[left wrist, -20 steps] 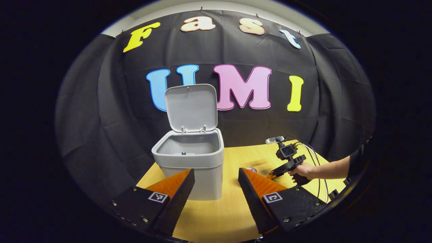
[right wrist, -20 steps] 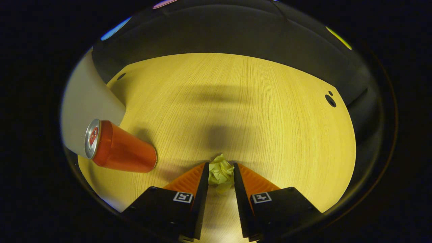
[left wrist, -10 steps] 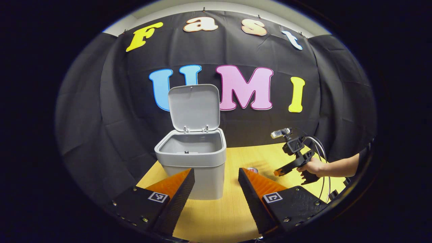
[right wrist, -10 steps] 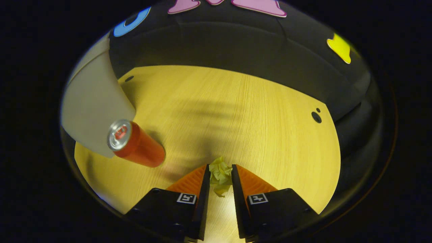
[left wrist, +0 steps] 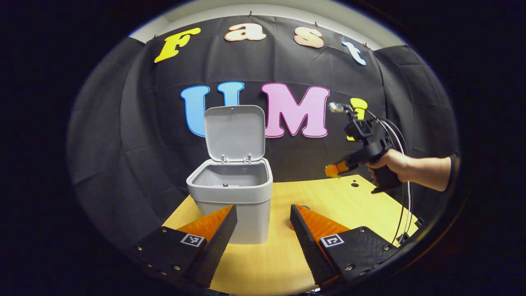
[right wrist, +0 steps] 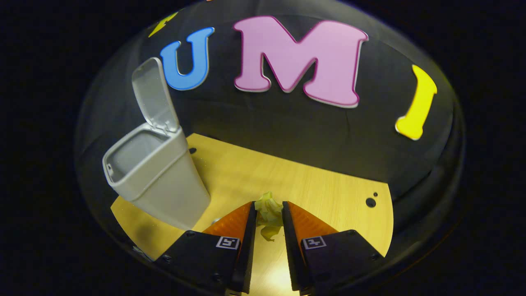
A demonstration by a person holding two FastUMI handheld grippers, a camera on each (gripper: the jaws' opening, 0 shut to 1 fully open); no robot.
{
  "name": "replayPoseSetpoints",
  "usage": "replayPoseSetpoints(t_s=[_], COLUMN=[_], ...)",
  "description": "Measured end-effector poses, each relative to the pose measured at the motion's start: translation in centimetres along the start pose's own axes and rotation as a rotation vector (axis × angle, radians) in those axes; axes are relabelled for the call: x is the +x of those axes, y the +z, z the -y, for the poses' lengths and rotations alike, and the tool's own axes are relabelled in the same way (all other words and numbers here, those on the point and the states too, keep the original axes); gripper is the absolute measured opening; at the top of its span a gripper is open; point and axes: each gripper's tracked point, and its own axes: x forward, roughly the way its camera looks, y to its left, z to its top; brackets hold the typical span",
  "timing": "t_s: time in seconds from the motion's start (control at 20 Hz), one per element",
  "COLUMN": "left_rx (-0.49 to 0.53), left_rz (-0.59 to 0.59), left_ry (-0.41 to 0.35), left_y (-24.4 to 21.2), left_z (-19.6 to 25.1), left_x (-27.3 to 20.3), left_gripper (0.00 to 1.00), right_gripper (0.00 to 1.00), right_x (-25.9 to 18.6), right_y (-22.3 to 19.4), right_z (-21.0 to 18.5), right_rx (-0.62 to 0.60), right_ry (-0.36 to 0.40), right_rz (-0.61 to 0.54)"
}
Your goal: Press the lid of the desktop garbage bin to open it, pick up the crumpled paper on the desktop and throw it into the bin, then pick up the pop can on the desktop and drop it into the bin, and finally close the garbage bin lid.
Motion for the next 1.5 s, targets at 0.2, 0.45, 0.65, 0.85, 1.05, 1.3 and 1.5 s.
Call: replayPoseSetpoints(t_s=[0.2,0.45,0.65,0.85,1.05,1.3,1.5], left_rx=[0.022,0.004,-0.005,-0.009,-0.001,-0.012,-0.013], left_rz=[0.018,0.028,0.025,0.021,0.024,0.009,0.005], left_ry=[0.009,0.029,0.073,0.129,0.155,0.156,0.135], left_y=[-0.2,-0.2,-0.3,-1.1,-1.0,-1.6,-1.9], left_z=[-0.4,-1.2,-2.5,-4.8,-5.7,-5.9,-5.5], left_x=[-0.6,-1.2,-1.9,-3.0,-3.8,-3.8,-3.5], left_gripper=[0.87,0.87,0.87,0.87,0.87,0.87,0.87], right_gripper=[0.40,0.40,0.41,0.28,0.43,0.98,0.98], right_x=[-1.0,-0.8,0.4,1.6,2.0,1.8,0.9], right_y=[5.5,9.0,9.1,8.2,8.2,8.4,8.9], right_z=[-6.3,-15.6,-21.2,-24.7,-25.6,-25.4,-24.8], right_rx=[-0.103,-0.163,-0.209,-0.250,-0.248,-0.281,-0.284], right_ry=[0.145,0.313,0.397,0.419,0.422,0.399,0.386], right_rz=[0.086,0.121,0.094,0.084,0.081,0.110,0.148])
